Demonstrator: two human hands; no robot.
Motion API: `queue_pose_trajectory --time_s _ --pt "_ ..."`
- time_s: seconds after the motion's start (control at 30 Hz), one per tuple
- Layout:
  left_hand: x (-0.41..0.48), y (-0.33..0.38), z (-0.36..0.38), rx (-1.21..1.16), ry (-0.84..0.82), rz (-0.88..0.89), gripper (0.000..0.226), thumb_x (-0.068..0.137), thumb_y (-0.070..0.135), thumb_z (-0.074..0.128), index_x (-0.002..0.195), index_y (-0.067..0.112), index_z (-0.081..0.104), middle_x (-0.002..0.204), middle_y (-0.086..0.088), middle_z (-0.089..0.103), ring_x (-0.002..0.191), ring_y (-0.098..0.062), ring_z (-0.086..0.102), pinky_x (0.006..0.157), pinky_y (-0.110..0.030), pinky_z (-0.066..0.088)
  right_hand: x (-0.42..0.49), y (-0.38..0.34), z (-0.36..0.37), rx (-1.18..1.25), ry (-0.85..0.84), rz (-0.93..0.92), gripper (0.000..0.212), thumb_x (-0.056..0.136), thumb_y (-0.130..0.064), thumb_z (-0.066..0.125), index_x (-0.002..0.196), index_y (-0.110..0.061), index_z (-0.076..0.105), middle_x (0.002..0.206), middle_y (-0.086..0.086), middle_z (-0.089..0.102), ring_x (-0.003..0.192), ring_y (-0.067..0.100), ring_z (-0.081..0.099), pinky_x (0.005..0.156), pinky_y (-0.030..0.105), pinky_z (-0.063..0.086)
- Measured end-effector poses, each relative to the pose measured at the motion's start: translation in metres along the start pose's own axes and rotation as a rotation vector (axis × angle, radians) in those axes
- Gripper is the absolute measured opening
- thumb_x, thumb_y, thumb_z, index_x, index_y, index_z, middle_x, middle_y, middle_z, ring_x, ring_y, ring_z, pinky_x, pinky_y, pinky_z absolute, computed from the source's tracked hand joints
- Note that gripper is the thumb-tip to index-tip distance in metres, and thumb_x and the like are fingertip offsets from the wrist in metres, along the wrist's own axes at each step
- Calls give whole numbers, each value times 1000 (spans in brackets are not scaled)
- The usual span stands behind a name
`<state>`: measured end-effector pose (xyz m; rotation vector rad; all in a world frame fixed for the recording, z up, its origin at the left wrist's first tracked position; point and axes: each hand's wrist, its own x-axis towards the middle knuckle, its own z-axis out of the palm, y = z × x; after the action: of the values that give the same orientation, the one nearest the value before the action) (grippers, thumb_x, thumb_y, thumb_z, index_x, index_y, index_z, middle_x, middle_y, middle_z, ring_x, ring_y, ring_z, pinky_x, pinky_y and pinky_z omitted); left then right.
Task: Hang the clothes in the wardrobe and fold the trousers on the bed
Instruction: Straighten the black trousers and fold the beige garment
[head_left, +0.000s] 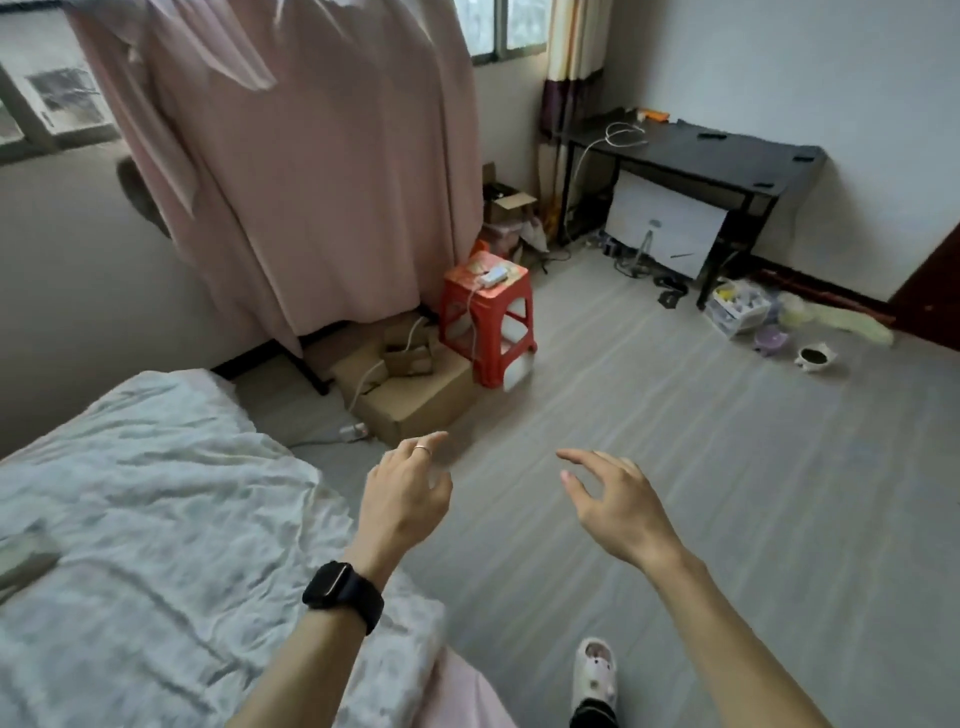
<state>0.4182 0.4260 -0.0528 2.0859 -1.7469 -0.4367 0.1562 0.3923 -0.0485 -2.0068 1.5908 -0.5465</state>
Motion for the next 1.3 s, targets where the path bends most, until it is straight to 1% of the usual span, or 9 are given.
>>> queue_pose_trajectory --time_s 0.2,0.37,0.47,0.57,0.8,0.93,1.1,1.2,1.3 --pt "114 -34 0 -5 103 -212 51 97 26 54 148 26 47 145 -2 52 128 -24 50 106 -40 41 169 -5 25 -22 -157 -239 35 100 -37 55 134 -35 61 132 -16 61 126 10 48 108 24 36" --pt "209 -49 14 -91 141 -467 52 97 26 53 149 21 46 147 -6 50 132 -25 49 109 -41 40 311 -9 36 -62 -355 -421 37 100 -40 54 137 -38 58 131 -21 58 126 5 43 107 22 36" --pt "242 -50 15 -148 164 -600 51 96 26 55 147 21 48 146 -5 51 132 -24 49 111 -40 39 374 -18 39 -81 -441 -493 37 100 -37 57 137 -36 59 131 -18 61 126 9 45 110 29 38" --pt "258 -57 5 -160 202 -671 50 95 23 57 144 21 51 139 -5 56 130 -25 50 109 -40 40 408 -36 44 -88 -482 -548 36 100 -39 56 135 -37 60 130 -19 61 126 10 44 109 30 39" --pt "247 -87 -40 -166 313 -820 49 96 29 53 144 25 50 145 3 52 134 -18 46 110 -41 40 445 -118 76 -87 -582 -721 36 99 -42 55 134 -38 60 130 -18 60 129 11 42 108 36 41" --pt "214 -130 -70 -151 395 -948 49 98 32 51 146 29 47 146 4 50 135 -19 45 111 -42 39 446 -183 125 -105 -639 -883 36 98 -42 55 134 -38 60 132 -15 61 126 14 46 108 35 41" --pt "163 -236 -121 -112 517 -1119 50 99 34 50 149 31 43 147 2 48 135 -22 44 109 -40 39 433 -304 233 -90 -736 -1105 38 100 -43 52 138 -40 57 132 -16 60 126 17 45 105 36 42" --pt "141 -296 -153 -94 587 -1184 49 99 33 50 148 30 44 148 1 48 134 -23 45 109 -41 39 423 -371 291 -98 -793 -1176 38 102 -43 50 139 -39 56 131 -12 62 125 20 47 105 34 40" --pt "119 -341 -175 -89 640 -1266 48 99 33 50 147 28 46 146 -1 50 132 -24 46 108 -41 40 411 -432 340 -148 -861 -1286 40 103 -46 47 141 -39 53 138 -13 58 129 19 46 105 32 39"
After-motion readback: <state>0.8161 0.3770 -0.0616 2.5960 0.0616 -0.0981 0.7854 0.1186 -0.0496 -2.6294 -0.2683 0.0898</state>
